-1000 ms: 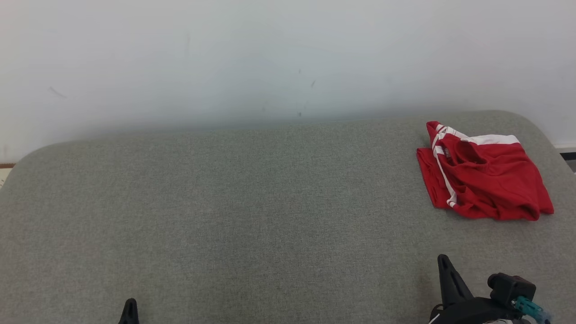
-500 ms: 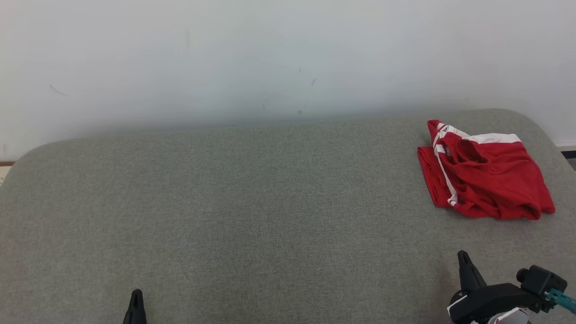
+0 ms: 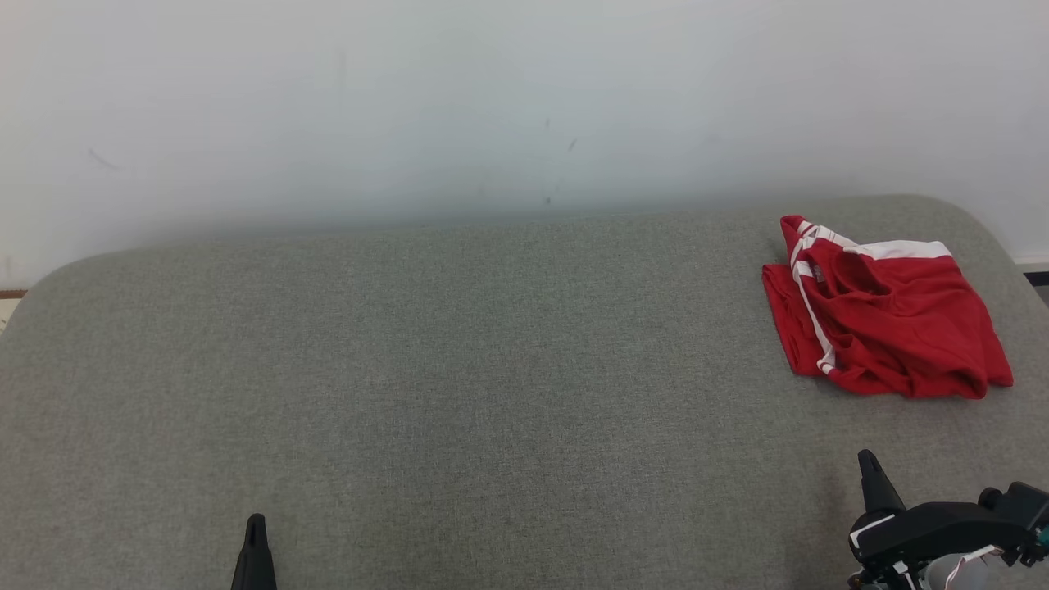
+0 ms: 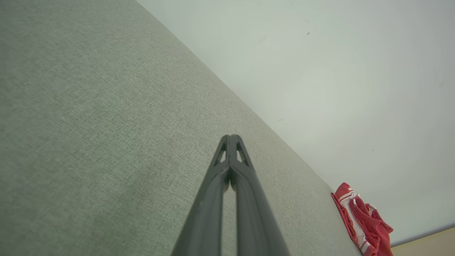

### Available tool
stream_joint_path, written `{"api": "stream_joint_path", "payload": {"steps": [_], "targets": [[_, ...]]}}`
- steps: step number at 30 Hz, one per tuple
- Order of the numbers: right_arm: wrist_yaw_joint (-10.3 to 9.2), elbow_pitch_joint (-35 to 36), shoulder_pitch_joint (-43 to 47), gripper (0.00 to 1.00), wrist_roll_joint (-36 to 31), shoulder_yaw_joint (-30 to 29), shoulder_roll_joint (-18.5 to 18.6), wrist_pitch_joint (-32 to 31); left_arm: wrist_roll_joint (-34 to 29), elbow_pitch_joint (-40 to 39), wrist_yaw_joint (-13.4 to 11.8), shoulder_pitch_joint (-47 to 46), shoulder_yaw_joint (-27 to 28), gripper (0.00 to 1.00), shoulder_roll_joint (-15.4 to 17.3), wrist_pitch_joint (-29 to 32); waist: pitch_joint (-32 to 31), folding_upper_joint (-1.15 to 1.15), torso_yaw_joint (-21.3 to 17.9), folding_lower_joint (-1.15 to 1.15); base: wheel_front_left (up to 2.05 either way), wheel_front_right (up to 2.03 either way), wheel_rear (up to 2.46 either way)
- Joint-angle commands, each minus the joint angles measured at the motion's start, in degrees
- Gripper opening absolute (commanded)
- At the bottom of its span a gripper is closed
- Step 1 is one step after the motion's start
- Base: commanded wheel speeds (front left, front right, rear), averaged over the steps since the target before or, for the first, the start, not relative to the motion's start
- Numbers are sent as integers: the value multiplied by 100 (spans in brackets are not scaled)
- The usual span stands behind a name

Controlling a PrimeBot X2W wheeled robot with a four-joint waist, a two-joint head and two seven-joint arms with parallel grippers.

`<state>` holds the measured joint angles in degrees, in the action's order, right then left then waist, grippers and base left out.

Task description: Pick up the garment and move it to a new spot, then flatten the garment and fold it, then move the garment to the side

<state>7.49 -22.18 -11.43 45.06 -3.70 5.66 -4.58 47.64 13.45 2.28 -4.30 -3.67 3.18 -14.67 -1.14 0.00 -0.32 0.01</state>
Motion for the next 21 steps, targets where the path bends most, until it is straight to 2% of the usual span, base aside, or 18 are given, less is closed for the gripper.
{"api": "stream_joint_path", "payload": {"steps": [1,21], "targets": [[1,13,-165,0,186,-79,55,-62,194,-17,31,-159,-27,0,17,-18,3,0,1,-1,0,0,0],[1,-274,-459,0,1540,-627,121,-677,1660,211,191,-430,-283,0,4,-27,51,0,10,-1,0,0,0]]}}
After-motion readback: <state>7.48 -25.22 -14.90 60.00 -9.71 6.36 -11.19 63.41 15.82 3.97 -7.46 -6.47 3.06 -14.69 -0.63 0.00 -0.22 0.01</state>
